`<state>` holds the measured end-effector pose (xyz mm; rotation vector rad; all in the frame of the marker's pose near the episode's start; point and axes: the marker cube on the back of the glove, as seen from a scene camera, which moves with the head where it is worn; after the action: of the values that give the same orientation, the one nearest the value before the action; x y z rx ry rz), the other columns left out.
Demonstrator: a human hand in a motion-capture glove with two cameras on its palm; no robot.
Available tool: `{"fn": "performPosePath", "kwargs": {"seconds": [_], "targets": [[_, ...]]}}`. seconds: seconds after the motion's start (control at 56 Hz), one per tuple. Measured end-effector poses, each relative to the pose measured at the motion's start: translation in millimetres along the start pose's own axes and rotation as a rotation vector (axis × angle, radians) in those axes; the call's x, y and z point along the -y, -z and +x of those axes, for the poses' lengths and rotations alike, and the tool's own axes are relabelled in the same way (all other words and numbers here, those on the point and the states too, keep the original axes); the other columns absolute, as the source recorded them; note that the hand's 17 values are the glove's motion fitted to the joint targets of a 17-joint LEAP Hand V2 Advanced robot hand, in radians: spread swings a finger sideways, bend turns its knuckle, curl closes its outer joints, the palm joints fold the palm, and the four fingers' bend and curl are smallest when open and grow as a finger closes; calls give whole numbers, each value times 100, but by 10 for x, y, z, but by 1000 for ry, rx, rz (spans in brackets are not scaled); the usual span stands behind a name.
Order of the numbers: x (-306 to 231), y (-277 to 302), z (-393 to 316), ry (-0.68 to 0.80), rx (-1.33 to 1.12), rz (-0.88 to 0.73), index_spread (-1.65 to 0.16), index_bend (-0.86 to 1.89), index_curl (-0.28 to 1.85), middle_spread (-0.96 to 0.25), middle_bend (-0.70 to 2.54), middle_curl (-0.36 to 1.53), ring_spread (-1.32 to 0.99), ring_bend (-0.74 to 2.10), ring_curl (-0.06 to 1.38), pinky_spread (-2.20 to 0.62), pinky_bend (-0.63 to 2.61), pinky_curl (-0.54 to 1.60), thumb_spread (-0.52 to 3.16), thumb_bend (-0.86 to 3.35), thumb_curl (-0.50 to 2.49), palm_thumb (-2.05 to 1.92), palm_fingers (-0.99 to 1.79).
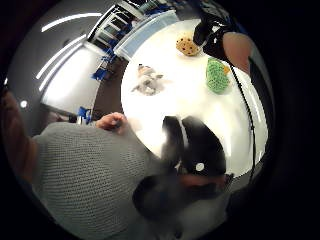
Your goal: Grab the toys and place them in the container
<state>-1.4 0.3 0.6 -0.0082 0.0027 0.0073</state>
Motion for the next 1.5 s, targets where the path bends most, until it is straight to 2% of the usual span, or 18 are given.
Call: {"fn": "performPosePath", "kwargs": {"seconds": [0.179,0.411,0.608,0.84,0.947,1.09,1.322,1.501], "targets": [[-6,-6,-42,-29,-18,-16,-29,19,14,-23,20,9,-31,54,16,-8,48,19,107,11,7,10,65],[79,27,-22,-41,-37,-14,-36,19,19,-30,20,14,-41,60,19,-13,52,23,140,10,15,7,62],[302,16,-59,-13,-46,-18,-39,18,22,-31,20,18,-45,66,21,-15,55,26,149,9,19,6,61],[1270,-111,74,-4,-106,-104,-40,16,24,-32,19,22,-46,71,23,-17,59,29,151,8,23,6,55],[1516,-177,106,-4,-130,-134,-40,14,24,-31,19,23,-45,74,25,-17,64,31,151,7,24,6,48],[1460,-419,203,-33,-110,-181,-39,15,24,-31,20,26,-45,77,26,-17,68,33,150,6,26,6,45],[1125,-1145,387,-123,-143,-399,-39,15,25,-31,19,29,-45,85,29,-18,73,34,148,5,28,10,44],[1087,-1279,369,-124,-167,-379,-38,9,20,-29,23,33,-46,92,32,-21,85,37,147,8,32,21,35]]}}
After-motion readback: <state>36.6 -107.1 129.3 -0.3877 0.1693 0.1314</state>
